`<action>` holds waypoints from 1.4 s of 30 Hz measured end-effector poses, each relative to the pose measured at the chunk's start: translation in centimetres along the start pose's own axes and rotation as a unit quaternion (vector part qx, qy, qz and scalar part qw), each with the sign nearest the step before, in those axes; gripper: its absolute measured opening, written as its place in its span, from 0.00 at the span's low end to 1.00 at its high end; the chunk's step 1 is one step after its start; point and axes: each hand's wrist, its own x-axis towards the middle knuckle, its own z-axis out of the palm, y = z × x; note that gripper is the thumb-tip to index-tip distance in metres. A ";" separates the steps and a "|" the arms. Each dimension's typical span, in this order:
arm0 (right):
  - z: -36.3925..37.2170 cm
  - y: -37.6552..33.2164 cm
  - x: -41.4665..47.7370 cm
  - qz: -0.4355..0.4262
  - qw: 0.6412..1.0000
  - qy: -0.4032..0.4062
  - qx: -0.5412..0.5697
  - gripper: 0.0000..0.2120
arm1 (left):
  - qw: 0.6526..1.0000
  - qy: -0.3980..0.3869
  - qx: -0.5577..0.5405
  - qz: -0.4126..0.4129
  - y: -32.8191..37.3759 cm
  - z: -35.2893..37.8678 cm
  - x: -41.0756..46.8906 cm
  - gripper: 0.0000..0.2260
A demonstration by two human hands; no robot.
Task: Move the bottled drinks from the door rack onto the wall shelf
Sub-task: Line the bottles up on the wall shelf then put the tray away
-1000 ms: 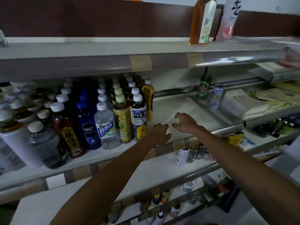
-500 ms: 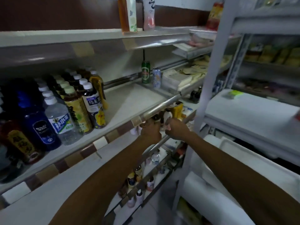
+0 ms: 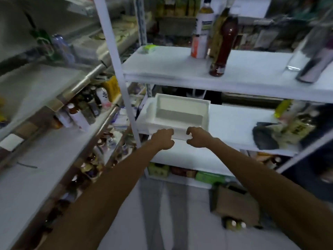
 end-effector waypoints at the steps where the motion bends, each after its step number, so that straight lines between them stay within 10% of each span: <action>1: 0.0 1.9 -1.6 0.025 1.000 0.007 0.008 0.21 | 1.000 -0.012 0.012 0.016 1.7 1.0 0.2 0.21; 18: 12.8 25.8 -29.1 0.313 0.943 -0.032 0.110 0.06 | 0.942 -0.274 0.078 0.177 20.6 24.5 -6.1 0.22; 31: 21.6 41.6 -30.0 0.351 0.910 -0.102 0.195 0.27 | 0.951 -0.304 0.035 0.054 24.7 39.6 -3.3 0.24; 42: 50.0 51.2 -20.7 0.384 0.887 -0.137 0.216 0.23 | 0.928 -0.362 -0.054 -0.076 14.2 68.1 2.1 0.20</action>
